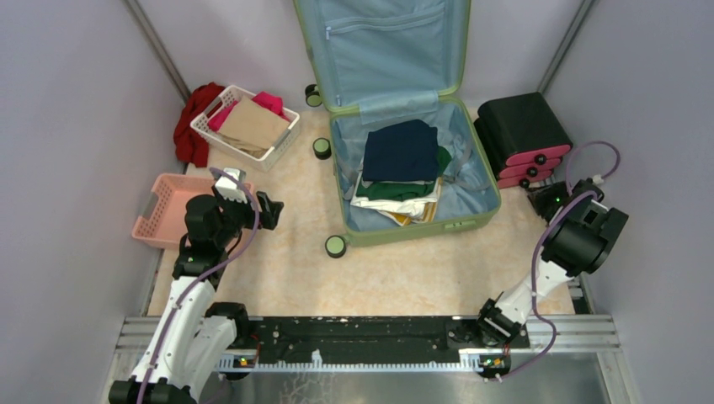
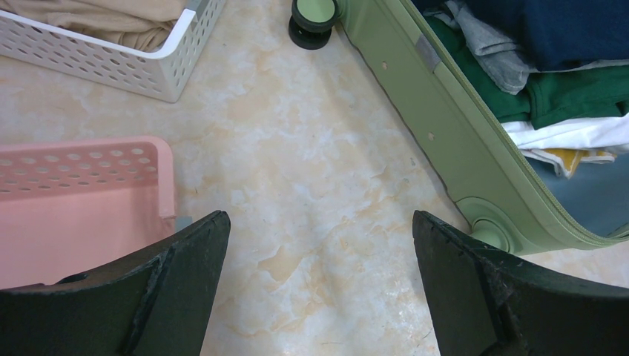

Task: Open, take out, and arrange the luggage

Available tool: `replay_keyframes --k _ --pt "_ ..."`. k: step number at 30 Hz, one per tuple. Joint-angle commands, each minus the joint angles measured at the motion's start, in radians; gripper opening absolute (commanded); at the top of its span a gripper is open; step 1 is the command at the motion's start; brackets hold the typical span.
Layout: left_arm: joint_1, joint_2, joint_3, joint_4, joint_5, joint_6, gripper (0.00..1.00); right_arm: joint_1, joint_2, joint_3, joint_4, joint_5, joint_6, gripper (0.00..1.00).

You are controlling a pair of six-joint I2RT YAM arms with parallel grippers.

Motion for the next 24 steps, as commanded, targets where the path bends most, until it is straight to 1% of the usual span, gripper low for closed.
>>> replay_keyframes --k 1,7,10,12,15,17,20,21,23,24 --pt "-0.004 -0.015 0.026 0.008 -0.004 0.01 0.99 -0.001 -0.07 0.045 0.029 0.009 -0.051 0.3" --pt "-0.004 -0.018 0.026 0.011 0.002 0.01 0.99 -0.03 -0.21 -0.028 -0.078 0.066 -0.192 0.33" --pt "-0.005 -0.024 0.027 0.012 0.006 0.01 0.99 -0.052 -0.272 -0.052 -0.146 0.081 -0.254 0.39" --pt "-0.004 -0.031 0.027 0.011 0.004 0.005 0.99 -0.066 -0.315 -0.06 -0.199 0.08 -0.294 0.42" --pt "-0.004 -0.046 0.025 0.013 -0.002 -0.008 0.99 -0.084 -0.384 -0.07 -0.281 0.04 -0.37 0.45" --pt "-0.004 -0.056 0.027 0.014 -0.005 -0.037 0.99 -0.087 -0.445 -0.073 -0.336 -0.016 -0.459 0.46" --pt "-0.004 -0.072 0.033 0.025 0.008 -0.094 0.99 -0.087 -0.549 -0.051 -0.436 -0.143 -0.625 0.48" --pt "-0.004 -0.076 0.04 0.028 0.02 -0.112 0.99 -0.087 -0.591 -0.031 -0.488 -0.206 -0.687 0.48" --pt "-0.004 -0.081 0.06 0.025 0.045 -0.163 0.99 -0.087 -0.634 0.038 -0.63 -0.382 -0.87 0.49" --pt "-0.004 -0.084 0.074 0.023 0.06 -0.186 0.99 -0.087 -0.648 0.072 -0.698 -0.464 -0.944 0.52"
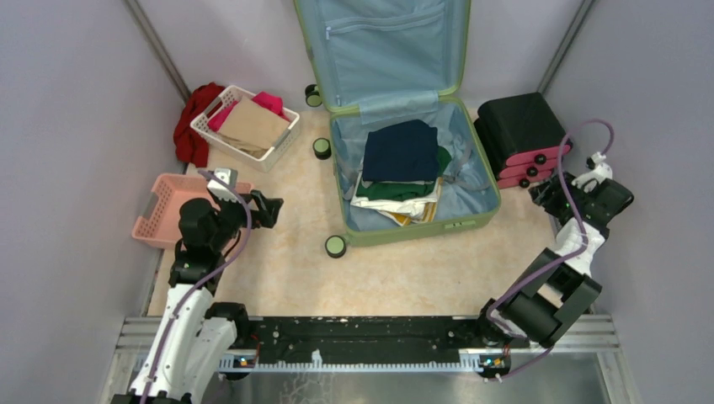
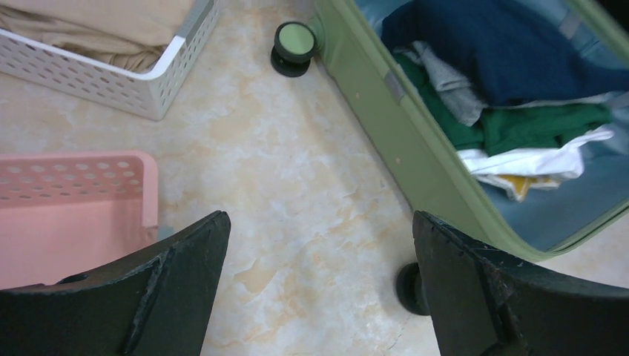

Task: Open, take out, and arrange the luggage

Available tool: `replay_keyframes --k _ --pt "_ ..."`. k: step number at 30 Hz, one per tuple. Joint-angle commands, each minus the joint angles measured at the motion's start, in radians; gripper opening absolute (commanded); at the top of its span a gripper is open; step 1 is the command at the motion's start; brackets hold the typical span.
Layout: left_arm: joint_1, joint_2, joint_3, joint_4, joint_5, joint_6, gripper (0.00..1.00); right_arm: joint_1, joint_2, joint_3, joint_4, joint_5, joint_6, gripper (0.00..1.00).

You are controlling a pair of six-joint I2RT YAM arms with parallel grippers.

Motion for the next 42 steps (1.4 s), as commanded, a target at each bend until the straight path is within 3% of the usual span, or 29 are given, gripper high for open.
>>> replay_keyframes --k 1,4,9,13,16,19,22,35,37,42 --pt "-0.004 -0.02 0.081 0.02 0.067 -0.128 0.99 -0.005 -0.118 0.168 -0.298 -0.413 -0.423 0.56" --pt "-0.004 -0.014 0.131 0.003 0.114 -0.191 0.99 0.032 -0.129 0.257 -0.424 -0.562 -0.545 0.72" --pt "-0.004 0.068 0.263 -0.116 0.126 -0.204 0.99 0.256 -0.125 0.354 -0.598 -0.621 -0.685 0.76" --pt "-0.004 0.168 0.382 -0.28 0.002 -0.095 0.99 0.465 -0.128 0.367 -0.609 -0.657 -0.719 0.76" --pt "-0.004 0.261 0.42 -0.377 -0.18 -0.014 0.99 0.552 -0.129 0.354 -0.594 -0.671 -0.725 0.76" --pt "-0.003 0.36 0.422 -0.414 -0.318 0.016 0.99 0.561 -0.132 0.311 -0.553 -0.704 -0.705 0.76" --pt "0.001 0.454 0.405 -0.401 -0.362 0.029 0.99 0.56 -0.144 0.259 -0.521 -0.705 -0.705 0.76" --pt "0.051 0.732 0.422 -0.307 -0.367 0.131 0.98 0.559 -0.161 0.189 -0.477 -0.758 -0.685 0.76" --pt "0.051 0.774 0.449 -0.302 -0.355 0.183 0.96 0.559 -0.162 0.191 -0.483 -0.757 -0.69 0.76" --pt "0.051 0.862 0.517 -0.321 -0.318 0.244 0.79 0.559 -0.171 0.193 -0.489 -0.751 -0.696 0.76"
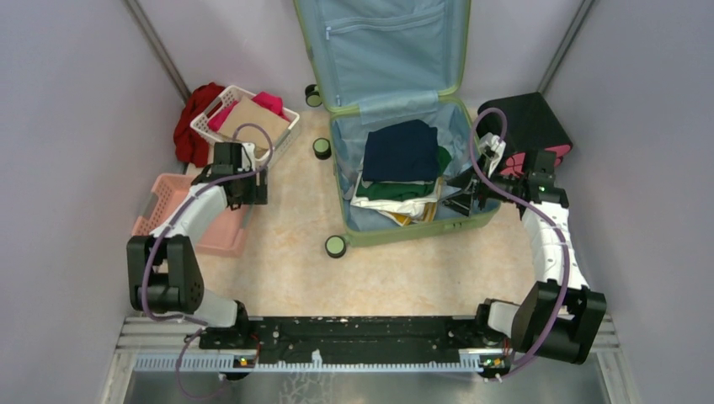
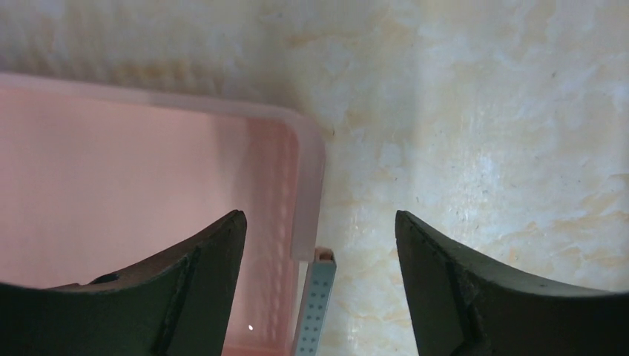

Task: Open, take out, and arrange the luggage

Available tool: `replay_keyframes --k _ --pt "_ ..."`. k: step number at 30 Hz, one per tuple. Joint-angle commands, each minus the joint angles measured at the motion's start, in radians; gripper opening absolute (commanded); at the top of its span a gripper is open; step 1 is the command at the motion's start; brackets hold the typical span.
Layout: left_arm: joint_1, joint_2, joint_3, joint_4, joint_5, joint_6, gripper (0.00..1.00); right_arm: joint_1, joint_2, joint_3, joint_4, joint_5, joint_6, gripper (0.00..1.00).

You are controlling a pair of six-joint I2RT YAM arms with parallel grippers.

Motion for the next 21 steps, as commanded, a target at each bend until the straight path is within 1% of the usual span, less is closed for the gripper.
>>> replay_keyframes --k 1,3,5,7,8,13,16,21 --pt "0.006 0.051 0.069 0.028 0.045 0.088 0.72 0.001 -0.039 0.011 0.033 -0.038 -0.022 0.76" --pt "0.006 0.064 0.067 0.048 0.061 0.104 0.56 0.001 -0.04 0.01 0.032 -0.037 -0.022 0.76" --pt "0.006 0.078 0.068 0.051 0.072 0.112 0.46 0.001 -0.039 0.009 0.03 -0.037 -0.023 0.76" --pt "0.004 0.086 0.075 0.037 0.098 0.114 0.32 0.001 -0.039 0.009 0.031 -0.036 -0.023 0.76" --pt "0.004 0.082 0.075 0.03 0.119 0.116 0.29 0.001 -0.039 0.009 0.031 -0.034 -0.023 0.76" --pt "-0.011 0.006 0.022 0.028 0.23 0.118 0.17 0.001 -0.034 0.01 0.029 -0.035 -0.024 0.76" --pt "-0.033 -0.065 -0.016 0.031 0.322 0.103 0.14 0.0 -0.03 0.01 0.027 -0.035 -0.024 0.76" --pt "-0.138 -0.196 -0.076 0.027 0.467 0.048 0.12 0.0 -0.026 0.011 0.028 -0.032 -0.025 0.76"
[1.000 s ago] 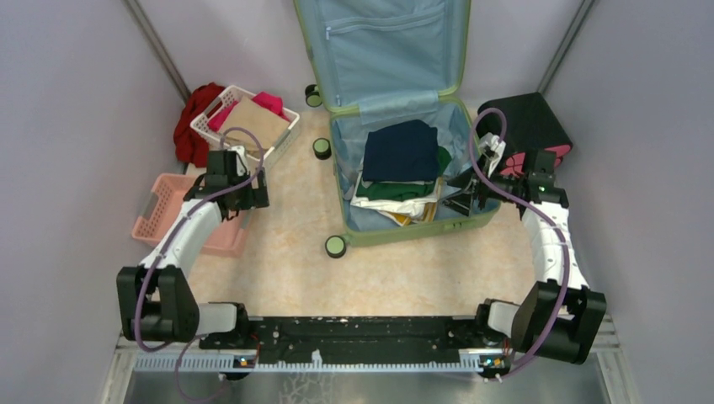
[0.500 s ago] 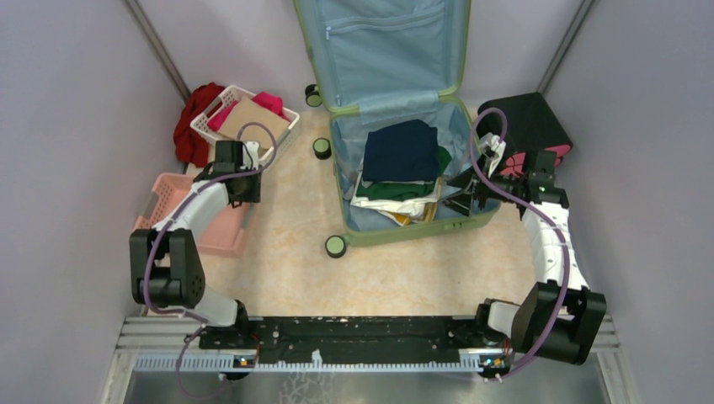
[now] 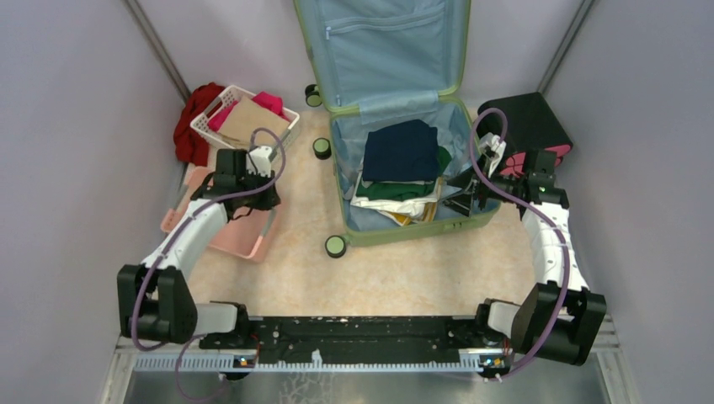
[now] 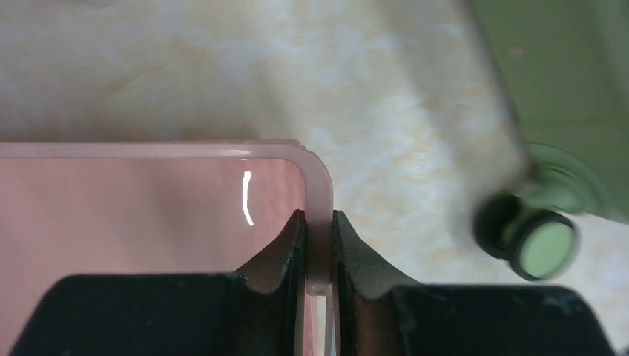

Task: Open, take out, and arrange the luggage

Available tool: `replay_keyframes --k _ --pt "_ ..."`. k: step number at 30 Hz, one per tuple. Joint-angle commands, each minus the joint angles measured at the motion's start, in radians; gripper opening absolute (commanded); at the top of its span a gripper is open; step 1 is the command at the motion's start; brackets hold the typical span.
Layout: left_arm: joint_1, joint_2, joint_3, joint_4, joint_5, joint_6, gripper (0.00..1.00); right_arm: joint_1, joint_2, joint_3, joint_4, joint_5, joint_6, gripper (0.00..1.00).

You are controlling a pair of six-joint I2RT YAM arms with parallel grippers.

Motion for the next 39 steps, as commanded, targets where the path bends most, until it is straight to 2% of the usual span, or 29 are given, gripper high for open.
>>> replay_keyframes --k 1,5,10,14,19,21,27,29,35,39 --pt "-0.109 -0.115 -0.048 0.006 0.191 -0.048 0.12 0.001 -0.018 0.011 0.028 -0.031 -0.024 0.76" --pt "-0.269 -0.165 -0.097 0.007 0.205 -0.064 0.11 0.001 -0.016 0.011 0.028 -0.028 -0.025 0.76" --pt "-0.395 -0.156 -0.106 -0.042 0.217 -0.064 0.1 0.0 -0.01 0.01 0.028 -0.028 -0.025 0.76" --pt "-0.451 -0.133 -0.085 -0.098 0.215 -0.056 0.1 -0.001 -0.005 0.009 0.028 -0.028 -0.025 0.77" --pt "-0.508 -0.093 -0.042 -0.21 0.111 -0.025 0.11 -0.006 -0.002 0.009 0.028 -0.029 -0.025 0.77" --pt "-0.517 -0.071 -0.033 -0.236 0.052 -0.031 0.11 -0.006 0.001 0.008 0.028 -0.03 -0.025 0.76" --pt "-0.519 -0.023 -0.015 -0.246 -0.008 -0.039 0.15 -0.009 0.005 0.007 0.028 -0.031 -0.026 0.76" --pt "-0.519 -0.006 0.001 -0.25 -0.005 -0.05 0.23 -0.008 0.01 0.007 0.028 -0.032 -0.025 0.77" --pt "-0.519 -0.015 0.09 -0.276 -0.043 -0.109 0.6 -0.008 0.013 0.007 0.021 -0.033 -0.037 0.77" --pt "-0.52 -0.087 0.135 -0.231 -0.059 -0.158 0.74 -0.008 0.013 0.006 0.014 -0.042 -0.05 0.77"
